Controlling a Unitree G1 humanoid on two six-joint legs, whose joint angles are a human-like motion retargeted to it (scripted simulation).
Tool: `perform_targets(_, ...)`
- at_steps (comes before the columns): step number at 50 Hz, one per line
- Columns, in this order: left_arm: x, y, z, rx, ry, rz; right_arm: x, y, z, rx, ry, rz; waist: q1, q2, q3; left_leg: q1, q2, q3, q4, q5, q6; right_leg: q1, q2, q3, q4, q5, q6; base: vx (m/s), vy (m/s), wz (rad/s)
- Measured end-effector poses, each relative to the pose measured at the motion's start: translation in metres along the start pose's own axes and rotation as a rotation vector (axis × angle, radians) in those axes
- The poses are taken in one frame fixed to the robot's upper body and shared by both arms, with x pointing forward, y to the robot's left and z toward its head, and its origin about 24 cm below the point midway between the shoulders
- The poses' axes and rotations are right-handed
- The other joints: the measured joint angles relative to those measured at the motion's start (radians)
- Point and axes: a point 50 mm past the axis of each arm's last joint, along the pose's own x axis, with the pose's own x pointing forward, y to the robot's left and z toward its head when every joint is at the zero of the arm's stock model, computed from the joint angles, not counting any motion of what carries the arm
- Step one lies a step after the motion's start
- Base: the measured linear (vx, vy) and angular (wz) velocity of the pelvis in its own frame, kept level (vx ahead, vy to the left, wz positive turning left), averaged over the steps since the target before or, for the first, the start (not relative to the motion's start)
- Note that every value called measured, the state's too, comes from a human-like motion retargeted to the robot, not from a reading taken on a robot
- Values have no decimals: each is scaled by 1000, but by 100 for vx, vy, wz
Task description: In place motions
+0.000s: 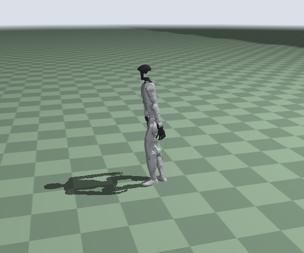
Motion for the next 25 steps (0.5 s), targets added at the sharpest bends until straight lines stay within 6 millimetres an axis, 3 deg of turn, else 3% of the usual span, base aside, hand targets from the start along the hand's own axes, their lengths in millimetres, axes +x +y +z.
perform_targets(5, 0, -7, 17, -25, -33, -12, 3, 15, -23, 44, 62, 27, 61, -6, -21, 30, 20, 236, -10, -19, -11, 97, 33, -331, -77, 15, 39, -9, -2, 322)
perform_targets(10, 3, -16, 15, -74, -44, -2, 3, 20, -30, 48, 114, 30, 100, -6, -36, 90, 36, 425, -40, 38, -19, 141, 82, -474, -111, 31, 63, -2, -6, 214)
perform_targets(13, 5, -26, 2, -162, -17, -22, 3, 14, -18, 33, 81, 5, 147, 4, -36, 107, 56, 440, -98, 281, -16, 153, 108, -474, -100, 21, 68, 2, -6, 27)
perform_targets(14, 6, -31, -4, -195, -1, -32, 2, 11, -12, 25, 57, -1, 155, 3, -38, 113, 50, 438, -116, 298, -12, 155, 108, -474, -94, 17, 72, 5, -6, 1)
perform_targets(20, 6, -55, -42, -374, 120, -89, -3, 0, 39, -47, -123, 16, 131, -22, -50, 137, 48, 464, -123, 266, -22, 159, 85, -452, -69, 4, 92, 5, -10, -31)
perform_targets(25, 6, -56, -39, -353, 134, -73, -10, -1, 75, -110, -272, 45, 108, -49, -61, 146, 47, 504, -129, 251, -28, 147, 76, -427, -71, 13, 94, 2, -13, -46)
